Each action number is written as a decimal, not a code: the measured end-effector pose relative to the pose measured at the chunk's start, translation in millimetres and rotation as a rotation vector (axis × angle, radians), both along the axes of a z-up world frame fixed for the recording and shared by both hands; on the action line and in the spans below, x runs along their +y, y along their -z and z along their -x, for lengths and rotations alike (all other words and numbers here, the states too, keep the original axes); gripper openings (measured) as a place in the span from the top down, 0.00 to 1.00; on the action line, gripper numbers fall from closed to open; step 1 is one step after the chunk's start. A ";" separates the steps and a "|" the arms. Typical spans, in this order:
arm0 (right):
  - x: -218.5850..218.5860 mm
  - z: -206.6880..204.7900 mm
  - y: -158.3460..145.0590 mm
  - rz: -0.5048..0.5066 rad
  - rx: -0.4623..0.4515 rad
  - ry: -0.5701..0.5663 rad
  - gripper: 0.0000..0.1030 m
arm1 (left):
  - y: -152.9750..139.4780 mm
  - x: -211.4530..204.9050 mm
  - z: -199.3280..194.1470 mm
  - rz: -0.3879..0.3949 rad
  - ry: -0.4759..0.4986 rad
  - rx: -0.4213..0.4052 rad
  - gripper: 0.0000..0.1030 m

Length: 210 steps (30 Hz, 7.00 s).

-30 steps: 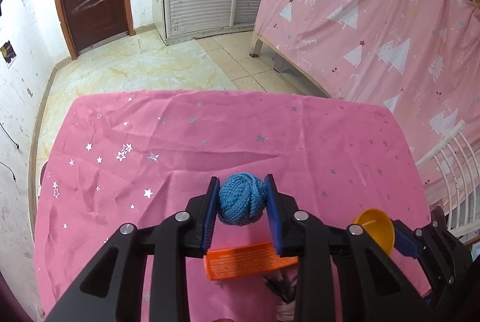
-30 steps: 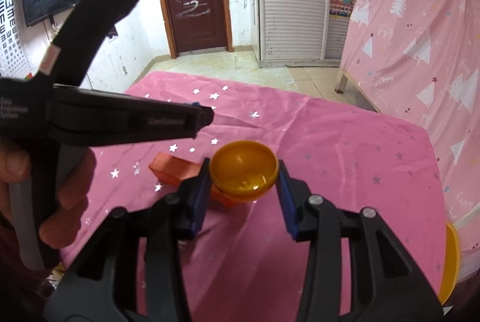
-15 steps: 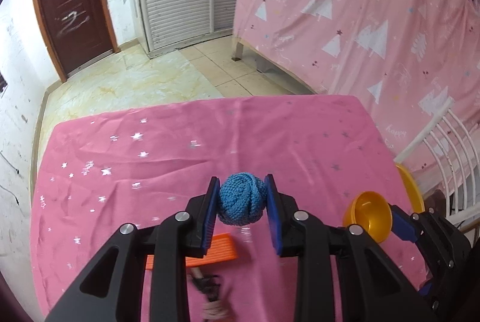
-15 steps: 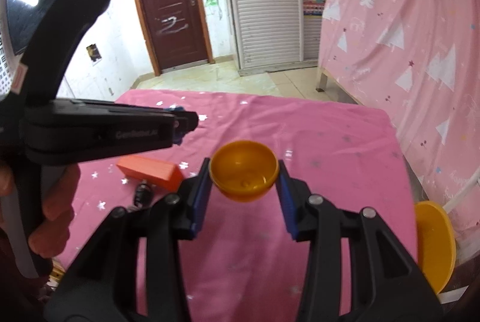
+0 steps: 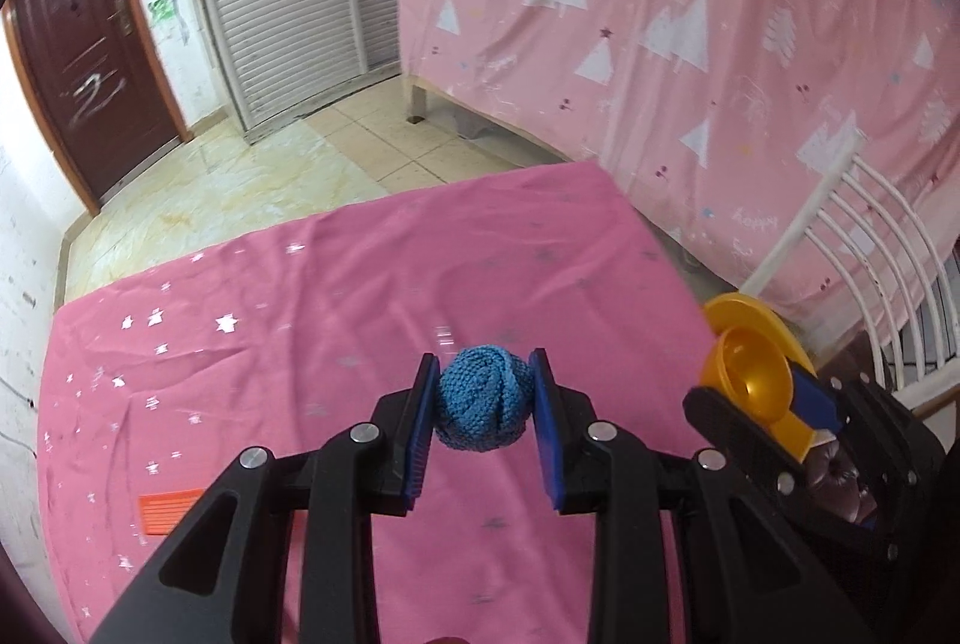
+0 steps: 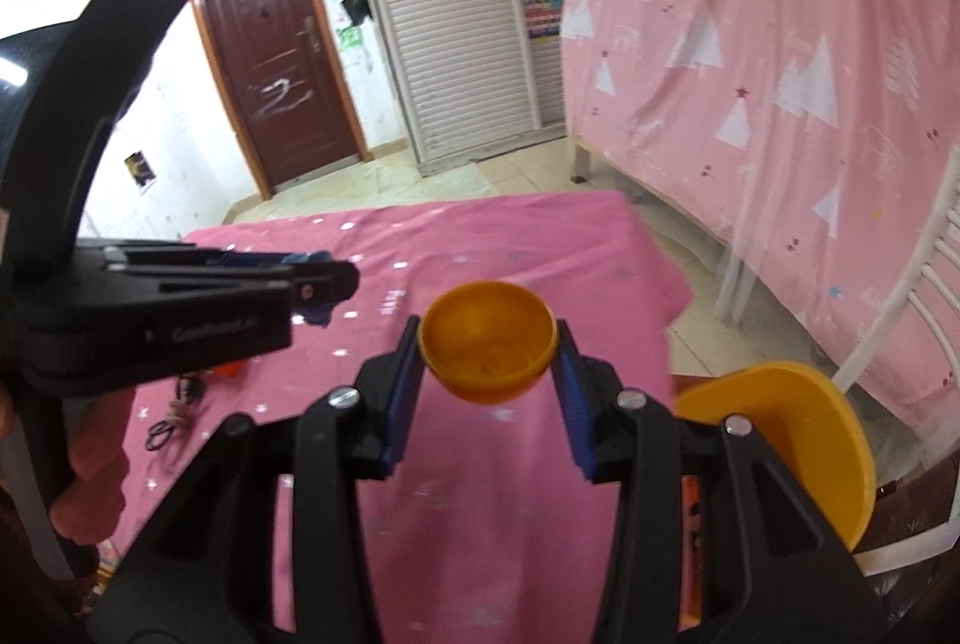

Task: Collect trash
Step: 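Carry the yarn ball and yellow cup to the yellow bin, then open both tools over the yellow bin to drop the yarn ball and cup, then move both tools back over the bed toward the orange box and cable, then grasp the black cable with the right tool while the left tool grasps the orange box, then carry the orange box and black cable to the yellow bin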

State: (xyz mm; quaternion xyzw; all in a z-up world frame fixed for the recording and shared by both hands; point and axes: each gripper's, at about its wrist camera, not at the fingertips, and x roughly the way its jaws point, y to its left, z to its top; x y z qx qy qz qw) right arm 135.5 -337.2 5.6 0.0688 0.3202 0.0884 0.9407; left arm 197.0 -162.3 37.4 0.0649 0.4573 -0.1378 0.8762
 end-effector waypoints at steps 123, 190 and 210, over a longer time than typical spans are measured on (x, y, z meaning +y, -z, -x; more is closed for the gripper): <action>200.1 26.7 14.2 0.115 0.116 -0.357 0.28 | 1.2 213.5 27.3 0.127 -0.236 -0.058 0.13; 135.3 14.0 32.3 0.079 0.160 -0.266 0.82 | 55.5 147.7 4.1 0.051 -0.340 0.087 0.15; 102.9 13.6 30.4 0.037 0.128 -0.238 0.82 | 60.6 120.3 -3.9 0.032 -0.356 0.015 0.84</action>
